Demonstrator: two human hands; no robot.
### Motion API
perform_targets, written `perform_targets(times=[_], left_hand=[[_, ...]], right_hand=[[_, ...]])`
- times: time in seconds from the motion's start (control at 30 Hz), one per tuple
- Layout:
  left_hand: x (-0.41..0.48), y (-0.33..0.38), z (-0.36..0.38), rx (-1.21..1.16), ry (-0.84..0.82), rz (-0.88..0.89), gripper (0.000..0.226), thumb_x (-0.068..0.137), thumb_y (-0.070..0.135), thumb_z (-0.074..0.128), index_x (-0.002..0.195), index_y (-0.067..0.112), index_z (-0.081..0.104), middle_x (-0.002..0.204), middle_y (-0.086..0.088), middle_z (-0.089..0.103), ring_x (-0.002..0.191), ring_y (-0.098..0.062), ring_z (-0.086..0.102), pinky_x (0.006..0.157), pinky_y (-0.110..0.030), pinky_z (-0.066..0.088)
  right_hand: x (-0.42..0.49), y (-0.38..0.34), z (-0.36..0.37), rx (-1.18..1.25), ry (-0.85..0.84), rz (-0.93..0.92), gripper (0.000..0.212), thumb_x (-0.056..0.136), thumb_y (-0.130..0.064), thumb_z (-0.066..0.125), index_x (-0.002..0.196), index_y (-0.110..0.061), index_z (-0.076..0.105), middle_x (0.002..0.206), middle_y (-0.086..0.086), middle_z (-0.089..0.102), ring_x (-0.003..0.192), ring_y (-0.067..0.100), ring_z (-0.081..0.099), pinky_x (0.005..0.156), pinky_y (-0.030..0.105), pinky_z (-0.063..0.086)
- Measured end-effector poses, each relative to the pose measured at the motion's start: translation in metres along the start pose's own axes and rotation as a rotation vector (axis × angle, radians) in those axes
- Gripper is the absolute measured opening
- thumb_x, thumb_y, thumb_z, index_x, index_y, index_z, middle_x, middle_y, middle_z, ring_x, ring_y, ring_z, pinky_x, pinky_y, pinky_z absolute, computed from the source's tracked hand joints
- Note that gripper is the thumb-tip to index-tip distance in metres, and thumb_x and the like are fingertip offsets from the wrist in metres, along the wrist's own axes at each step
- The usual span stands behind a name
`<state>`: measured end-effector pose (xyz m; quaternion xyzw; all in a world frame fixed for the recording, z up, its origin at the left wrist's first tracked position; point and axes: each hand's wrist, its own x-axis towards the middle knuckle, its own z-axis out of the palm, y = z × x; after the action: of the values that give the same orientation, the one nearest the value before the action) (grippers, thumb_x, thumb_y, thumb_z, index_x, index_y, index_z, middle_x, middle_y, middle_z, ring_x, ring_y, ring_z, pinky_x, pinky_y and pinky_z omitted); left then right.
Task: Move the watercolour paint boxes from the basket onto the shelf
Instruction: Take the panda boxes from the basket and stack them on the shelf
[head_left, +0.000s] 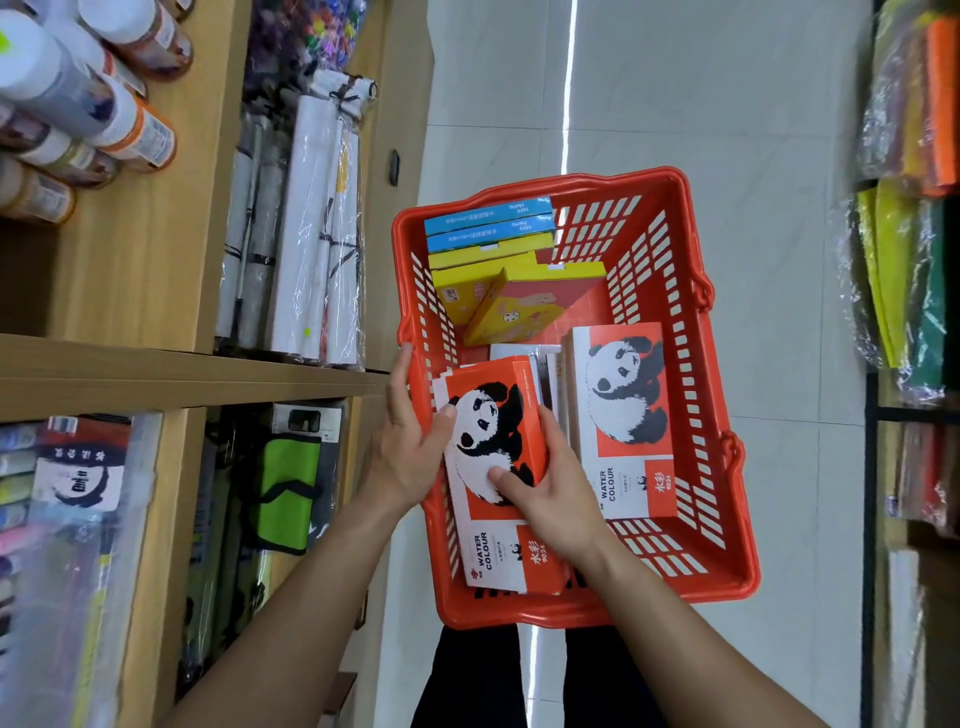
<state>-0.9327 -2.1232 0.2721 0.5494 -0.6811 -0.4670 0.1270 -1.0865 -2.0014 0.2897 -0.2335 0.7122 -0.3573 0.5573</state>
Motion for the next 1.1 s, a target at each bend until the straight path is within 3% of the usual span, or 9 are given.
perform_targets(times=[0.13, 0.23, 0.33, 0.4, 0.53, 0.67, 0.77, 0.9, 1.1], left_hand=[[-0.005, 0.022, -0.014, 0.039, 0.193, -0.038, 0.046, 0.092, 0.041, 0.055, 0.136, 0.027, 0.056, 0.129, 0.009, 0.05, 0.122, -0.013, 0.055, 0.104, -0.042, 0.047], [-0.016, 0.048, -0.01, 0.045, 0.37, 0.139, 0.023, 0.091, 0.027, 0.058, 0.11, 0.021, 0.068, 0.11, 0.009, 0.057, 0.102, -0.01, 0.06, 0.092, -0.029, 0.05], [-0.018, 0.064, 0.028, -0.051, 0.16, 0.09, 0.015, 0.092, 0.025, 0.062, 0.105, 0.031, 0.065, 0.103, 0.012, 0.064, 0.091, 0.001, 0.063, 0.076, -0.021, 0.054], [-0.016, 0.073, 0.087, -0.157, -0.099, -0.112, 0.023, 0.094, 0.022, 0.068, 0.115, 0.029, 0.062, 0.112, 0.008, 0.066, 0.099, -0.006, 0.065, 0.08, -0.03, 0.057], [-0.001, 0.053, 0.141, -0.218, -0.321, -0.419, 0.062, 0.093, 0.029, 0.074, 0.146, 0.016, 0.045, 0.138, -0.002, 0.057, 0.115, -0.015, 0.056, 0.092, -0.03, 0.045], [0.0, 0.05, 0.152, -0.128, -0.332, -0.297, 0.051, 0.091, 0.034, 0.074, 0.136, 0.031, 0.049, 0.138, 0.006, 0.049, 0.129, -0.021, 0.053, 0.097, -0.032, 0.044], [-0.007, 0.051, 0.161, -0.036, -0.365, -0.227, 0.078, 0.091, 0.034, 0.074, 0.156, 0.026, 0.032, 0.159, 0.004, 0.037, 0.144, -0.02, 0.036, 0.116, -0.036, 0.031], [-0.014, 0.057, 0.166, -0.173, -0.333, -0.27, 0.078, 0.093, 0.025, 0.073, 0.158, 0.029, 0.03, 0.162, 0.005, 0.038, 0.145, -0.017, 0.038, 0.116, -0.035, 0.032], [-0.03, 0.063, 0.173, -0.36, -0.265, -0.355, 0.068, 0.095, 0.013, 0.068, 0.152, 0.038, 0.042, 0.149, 0.011, 0.054, 0.116, 0.001, 0.059, 0.076, -0.002, 0.049]], right_hand=[[-0.039, 0.001, -0.044, 0.098, 0.058, 0.003, 0.091, 0.08, -0.039, 0.081, 0.157, -0.041, 0.033, 0.14, -0.014, 0.066, 0.126, 0.008, 0.066, 0.108, 0.04, 0.054], [-0.075, -0.001, -0.092, 0.174, 0.188, -0.01, 0.084, 0.08, -0.033, 0.084, 0.152, -0.045, 0.042, 0.131, -0.015, 0.072, 0.115, 0.012, 0.074, 0.089, 0.032, 0.062], [-0.102, 0.0, -0.136, 0.215, 0.312, -0.038, 0.072, 0.082, -0.022, 0.081, 0.147, -0.036, 0.052, 0.124, -0.008, 0.077, 0.108, 0.015, 0.076, 0.083, 0.026, 0.062], [-0.123, 0.015, -0.173, 0.244, 0.428, -0.032, 0.069, 0.083, -0.015, 0.084, 0.144, -0.029, 0.055, 0.119, -0.009, 0.079, 0.103, 0.013, 0.078, 0.077, 0.019, 0.061], [-0.122, 0.032, -0.196, 0.316, 0.482, -0.003, 0.053, 0.086, -0.018, 0.076, 0.136, -0.027, 0.06, 0.118, 0.0, 0.079, 0.1, 0.024, 0.079, 0.079, 0.032, 0.065], [-0.118, 0.041, -0.203, 0.42, 0.467, 0.049, 0.042, 0.081, -0.024, 0.079, 0.121, -0.027, 0.068, 0.113, 0.01, 0.081, 0.09, 0.029, 0.08, 0.072, 0.035, 0.065], [-0.115, 0.049, -0.209, 0.457, 0.446, 0.067, 0.032, 0.084, -0.022, 0.077, 0.114, -0.03, 0.072, 0.108, 0.007, 0.082, 0.085, 0.026, 0.081, 0.066, 0.031, 0.063], [-0.111, 0.056, -0.213, 0.469, 0.426, 0.063, 0.035, 0.084, -0.024, 0.072, 0.119, -0.024, 0.068, 0.109, 0.006, 0.082, 0.087, 0.025, 0.081, 0.067, 0.028, 0.062], [-0.108, 0.06, -0.214, 0.478, 0.418, 0.069, 0.038, 0.083, -0.026, 0.074, 0.121, -0.024, 0.067, 0.113, 0.007, 0.081, 0.091, 0.029, 0.081, 0.069, 0.032, 0.063]])
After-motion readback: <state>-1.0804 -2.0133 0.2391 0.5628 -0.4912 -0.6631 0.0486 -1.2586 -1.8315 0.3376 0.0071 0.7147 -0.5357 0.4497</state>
